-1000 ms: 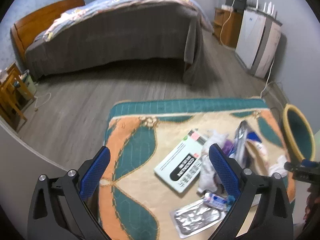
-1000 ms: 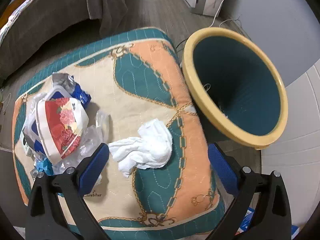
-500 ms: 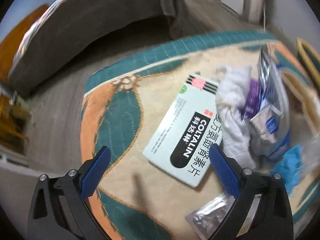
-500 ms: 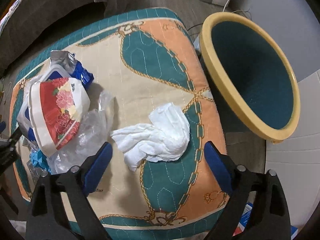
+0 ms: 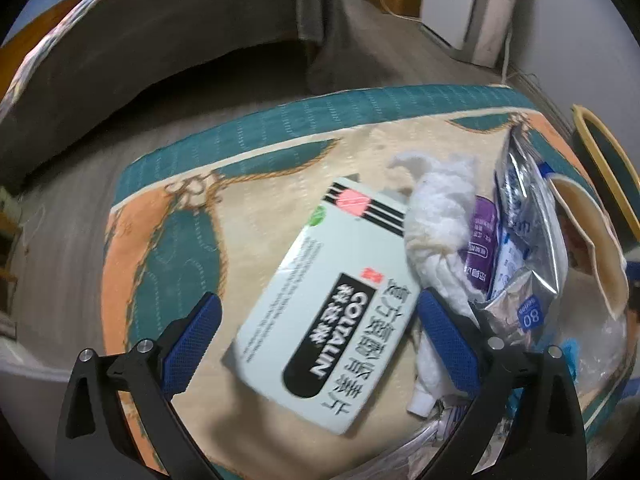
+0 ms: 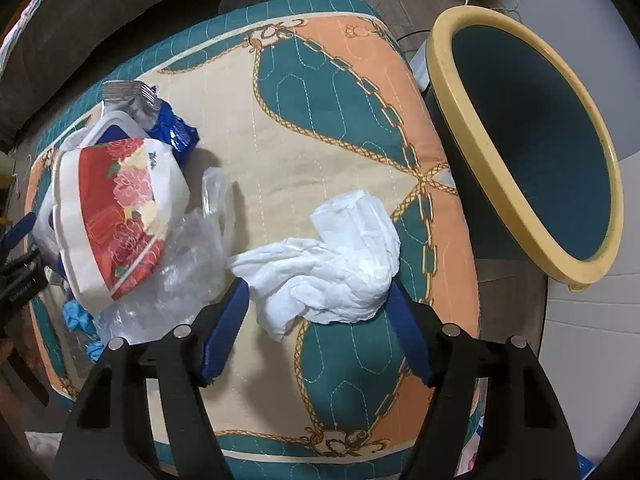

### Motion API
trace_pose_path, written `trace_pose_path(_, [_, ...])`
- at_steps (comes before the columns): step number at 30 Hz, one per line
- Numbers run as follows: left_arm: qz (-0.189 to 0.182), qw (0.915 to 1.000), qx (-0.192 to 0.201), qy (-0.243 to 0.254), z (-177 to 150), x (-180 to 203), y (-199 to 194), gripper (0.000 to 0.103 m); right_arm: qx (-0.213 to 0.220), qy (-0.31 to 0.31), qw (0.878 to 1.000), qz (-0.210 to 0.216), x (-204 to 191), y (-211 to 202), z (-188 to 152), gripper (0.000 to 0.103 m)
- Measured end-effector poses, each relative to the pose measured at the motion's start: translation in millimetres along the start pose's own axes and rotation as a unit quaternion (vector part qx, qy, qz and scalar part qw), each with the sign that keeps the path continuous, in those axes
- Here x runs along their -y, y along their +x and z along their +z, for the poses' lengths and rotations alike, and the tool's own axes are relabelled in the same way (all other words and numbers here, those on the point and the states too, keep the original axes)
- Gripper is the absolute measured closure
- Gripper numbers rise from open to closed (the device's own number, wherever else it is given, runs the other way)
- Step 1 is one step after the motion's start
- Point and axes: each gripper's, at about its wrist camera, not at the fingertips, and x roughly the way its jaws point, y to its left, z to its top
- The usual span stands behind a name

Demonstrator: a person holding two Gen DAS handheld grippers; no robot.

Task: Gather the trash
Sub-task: 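Grasp the white tissue with the right tool while the left tool reaches for the medicine box, then lift the COLTALIN box with the left tool while the right tool drops the tissue into the bin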

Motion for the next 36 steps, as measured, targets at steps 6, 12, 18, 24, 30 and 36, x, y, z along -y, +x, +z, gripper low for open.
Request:
trace_pose_path(6, [-0.007, 0.9999, -0.015, 0.003, 1.9, 1.4, 11.2, 0.009, -0.002, -0.012, 1.000, -0.005, 1.8, 2.3, 4.2, 0.061])
trace_pose_path(12, [-0.003, 0.9992, -0.037, 0.011, 0.7, 1.6, 15.7, 0.018, 0.016, -0.031, 0.999, 0.008, -5.2, -5.6, 10.4, 0.087])
trace_pose_path(18, [0.032, 0.9988, -0.036, 0.003, -3.6, -2.1, -0.7, 0.023, 0.056, -0.031, 0.998, 0.022, -6.8, -28.9, 21.7, 0.087])
trace_pose_path(24, [0.043, 0.9983, 0.003, -0.038, -6.4, -10.4, -39.9, 0.025, 0.096, -0.030, 0.994, 0.049, -11.2, -60.1, 27.4, 0.088])
trace_pose_path(30, [0.027, 0.9973, 0.047, -0.050, -4.8, -1.9, -89.0, 0.078, 0.131, -0.035, 0.989, 0.064, -11.9, -89.1, 26.3, 0.088])
trace_pose_path(36, [0.026, 0.9985, 0.017, -0.046, -13.3, 2.7, -92.5, 0.089, 0.133, -0.025, 0.988, 0.080, -1.4, -95.3, 22.7, 0.088])
